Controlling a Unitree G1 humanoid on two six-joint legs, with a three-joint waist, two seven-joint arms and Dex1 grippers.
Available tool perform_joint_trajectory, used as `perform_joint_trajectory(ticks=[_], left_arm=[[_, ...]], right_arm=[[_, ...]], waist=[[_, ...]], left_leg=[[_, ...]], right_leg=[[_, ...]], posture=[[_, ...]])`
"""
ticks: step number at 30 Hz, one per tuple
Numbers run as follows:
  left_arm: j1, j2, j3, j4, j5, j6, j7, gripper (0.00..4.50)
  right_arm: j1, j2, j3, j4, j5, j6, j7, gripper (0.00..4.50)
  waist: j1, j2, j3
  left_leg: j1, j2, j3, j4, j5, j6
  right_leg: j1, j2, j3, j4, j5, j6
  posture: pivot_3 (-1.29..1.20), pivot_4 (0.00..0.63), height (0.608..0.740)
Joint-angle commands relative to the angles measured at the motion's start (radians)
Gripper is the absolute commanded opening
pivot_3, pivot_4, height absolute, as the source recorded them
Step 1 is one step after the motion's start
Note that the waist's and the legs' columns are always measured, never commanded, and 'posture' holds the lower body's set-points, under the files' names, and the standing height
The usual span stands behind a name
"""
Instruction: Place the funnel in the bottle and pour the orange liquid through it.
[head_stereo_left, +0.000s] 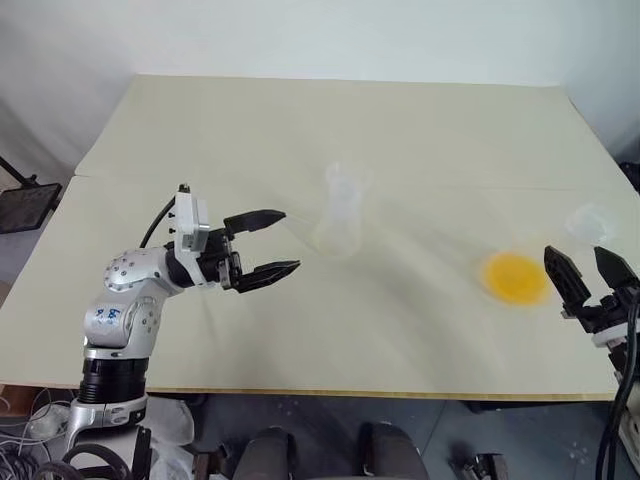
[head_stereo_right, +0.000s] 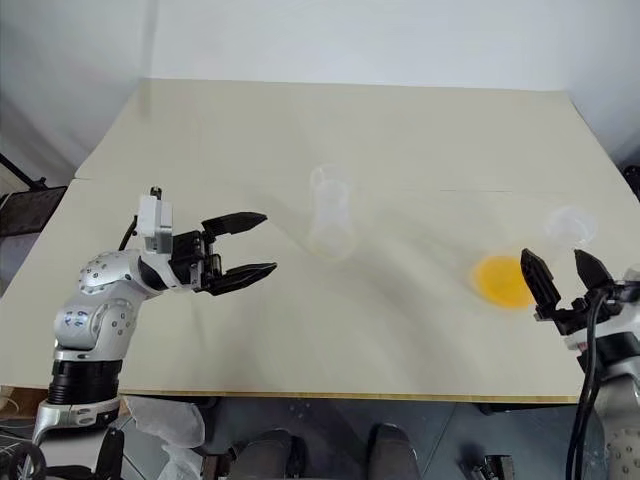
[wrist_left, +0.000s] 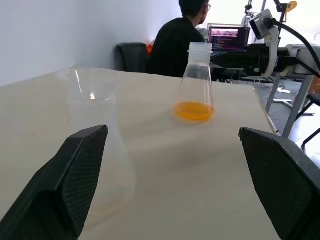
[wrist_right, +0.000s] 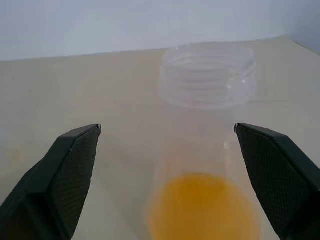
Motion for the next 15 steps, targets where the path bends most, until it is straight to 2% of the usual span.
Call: perform_joint_trajectory(ticks=[1,15], left_arm=[[0.005,0.009,0.011,-0.053,-0.033,0.005,0.014,4.46],[0.037,0.024,0.019,-0.110,-0.058,0.015,0.065,4.46]], right_arm=[[-0.044,-0.029,0.011,0.038,-0.018,0.007,0.025,4.50],[-0.245,-0.032,0.063,0.252,-0.138,-0.065,0.110,4.50]], waist=[[-0.001,0.000,0.000],[-0.003,0.000,0.000]], left_leg=[[0.000,0.000,0.000,0.000,0.000,0.000],[0.000,0.001,0.001,-0.001,0.000,0.000]], right_leg=[[0.000,0.000,0.000,0.000,0.000,0.000],[-0.001,0.000,0.000,0.000,0.000,0.000]], posture=[[0.00,0.150,0.740],[0.00,0.150,0.740]])
